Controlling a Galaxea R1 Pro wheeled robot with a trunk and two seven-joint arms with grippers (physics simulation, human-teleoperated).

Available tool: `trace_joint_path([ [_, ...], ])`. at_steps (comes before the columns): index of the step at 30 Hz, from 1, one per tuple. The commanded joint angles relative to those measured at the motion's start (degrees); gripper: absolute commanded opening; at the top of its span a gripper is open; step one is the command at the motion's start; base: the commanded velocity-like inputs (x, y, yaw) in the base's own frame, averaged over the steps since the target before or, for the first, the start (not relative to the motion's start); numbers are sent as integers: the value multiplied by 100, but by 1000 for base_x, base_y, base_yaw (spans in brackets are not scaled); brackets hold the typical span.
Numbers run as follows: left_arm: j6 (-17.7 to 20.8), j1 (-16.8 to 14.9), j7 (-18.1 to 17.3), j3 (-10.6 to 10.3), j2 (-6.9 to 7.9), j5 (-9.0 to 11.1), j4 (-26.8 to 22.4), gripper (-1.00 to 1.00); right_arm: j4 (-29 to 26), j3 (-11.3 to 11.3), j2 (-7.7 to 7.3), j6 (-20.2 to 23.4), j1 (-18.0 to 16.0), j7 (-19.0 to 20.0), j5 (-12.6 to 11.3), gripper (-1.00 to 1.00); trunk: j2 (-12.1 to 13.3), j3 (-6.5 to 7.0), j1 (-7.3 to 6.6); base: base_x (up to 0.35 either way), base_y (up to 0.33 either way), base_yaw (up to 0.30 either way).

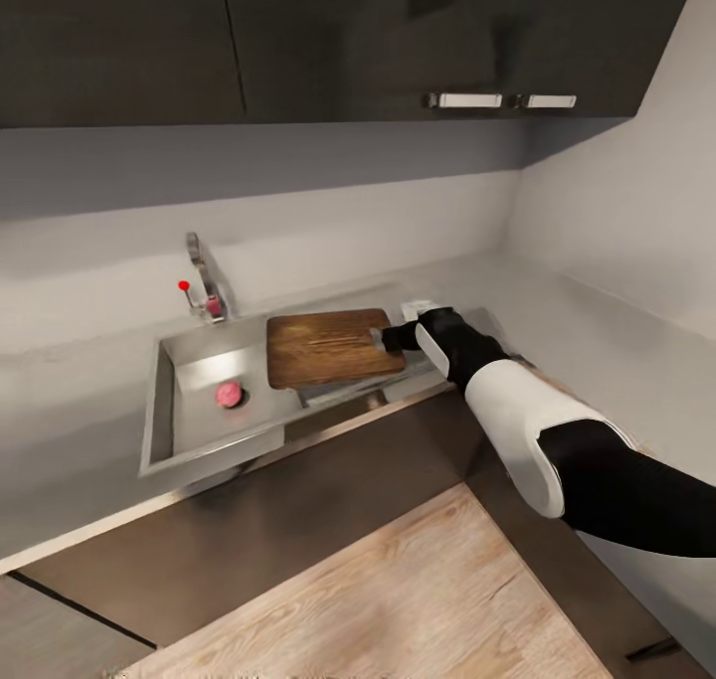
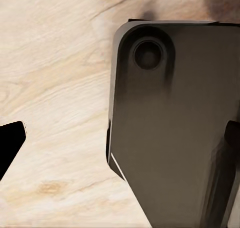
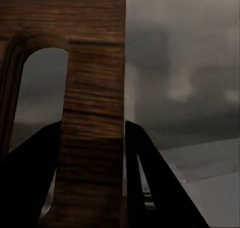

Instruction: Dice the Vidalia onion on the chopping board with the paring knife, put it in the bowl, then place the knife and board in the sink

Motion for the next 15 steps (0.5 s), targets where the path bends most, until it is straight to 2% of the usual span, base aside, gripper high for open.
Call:
trace_joint_path([
  [1,-40,-10,31,39,5,-59,28,100,-4,6,0,25,-7,-16,-67,-100,-5,-6,-1,-95,190,247],
  [15,-40,-10,31,36,6,-59,28,100,4,6,0,25,-4,-16,-67,-100,-5,-6,-1,-19,216,238],
])
